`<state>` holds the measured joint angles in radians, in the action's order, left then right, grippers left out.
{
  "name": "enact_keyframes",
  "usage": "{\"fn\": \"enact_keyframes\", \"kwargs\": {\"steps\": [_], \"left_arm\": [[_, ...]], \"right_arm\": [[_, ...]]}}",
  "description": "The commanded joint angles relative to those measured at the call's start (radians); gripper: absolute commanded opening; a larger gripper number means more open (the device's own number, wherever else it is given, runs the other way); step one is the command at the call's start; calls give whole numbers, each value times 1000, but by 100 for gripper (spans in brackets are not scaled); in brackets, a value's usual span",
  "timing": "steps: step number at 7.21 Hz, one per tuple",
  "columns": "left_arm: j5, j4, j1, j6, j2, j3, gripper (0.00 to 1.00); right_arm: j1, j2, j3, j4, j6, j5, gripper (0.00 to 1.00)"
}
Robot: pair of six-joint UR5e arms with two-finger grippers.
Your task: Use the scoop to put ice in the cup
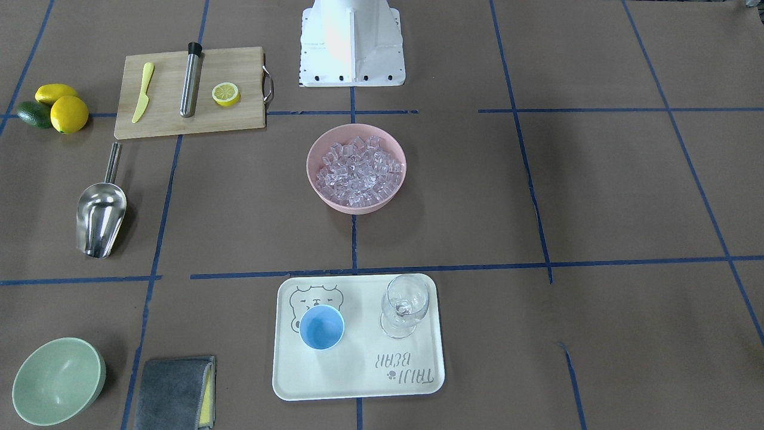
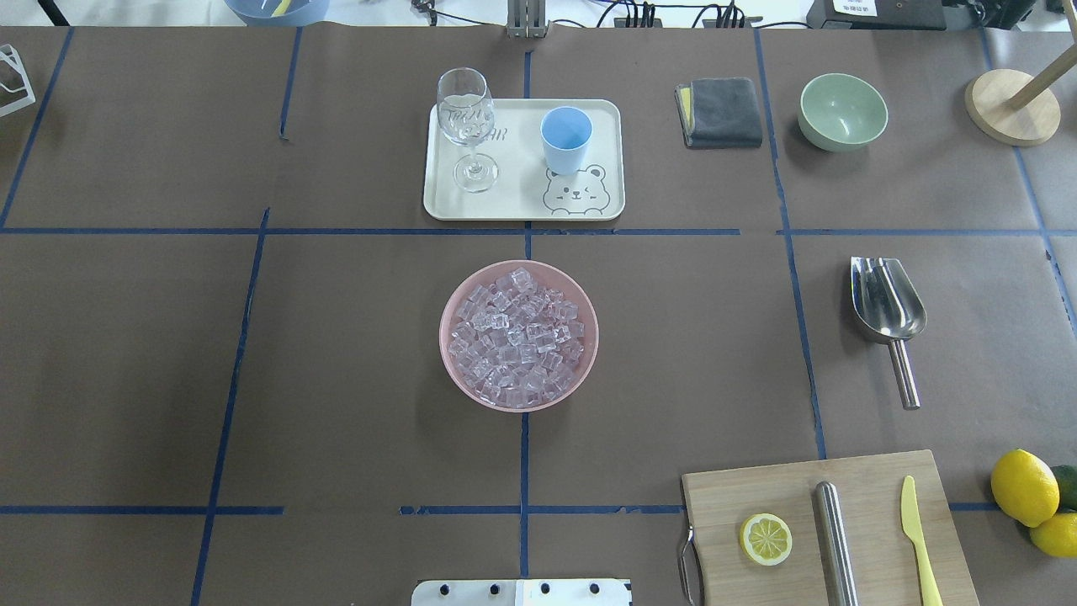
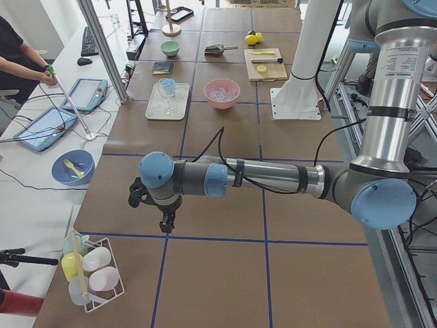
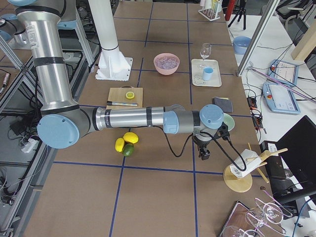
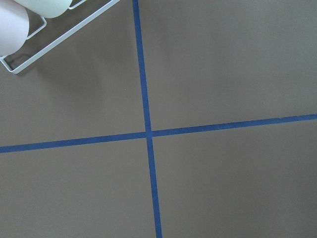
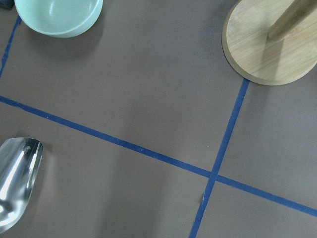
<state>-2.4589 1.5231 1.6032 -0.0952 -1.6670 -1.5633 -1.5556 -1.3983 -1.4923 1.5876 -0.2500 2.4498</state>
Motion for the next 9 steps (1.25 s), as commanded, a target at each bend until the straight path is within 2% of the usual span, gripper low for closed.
{"fn": "enact_keyframes", "kwargs": {"steps": [1,2,4,6,7,8,9], "left_arm": [[2,-10,4,-9,18,-41,100],[6,-58,-2,-9,10,-84,100],[6,-55,-2,-6,16,-92,100],[5,-54,-2,-2,18,-96,100],[0,-50,-3,-5,16,-110,100],[-3,-41,-25,-11,15,-139,100],[0,-23,-113,-5,13,-194,100]], "right_arm": [[0,-10,0,-1,-2,-2,100],[0,-8,-2,-1,-2,-11,100],[31,-1,-3,-1,-15,-23,100],[69,-5,-38,-1,-15,-117,100],[66,-42,-90,0,-15,-114,100],[69,-173,-215,-17,-15,-110,100],[72,-200,-253,-30,-8,-107,100]]}}
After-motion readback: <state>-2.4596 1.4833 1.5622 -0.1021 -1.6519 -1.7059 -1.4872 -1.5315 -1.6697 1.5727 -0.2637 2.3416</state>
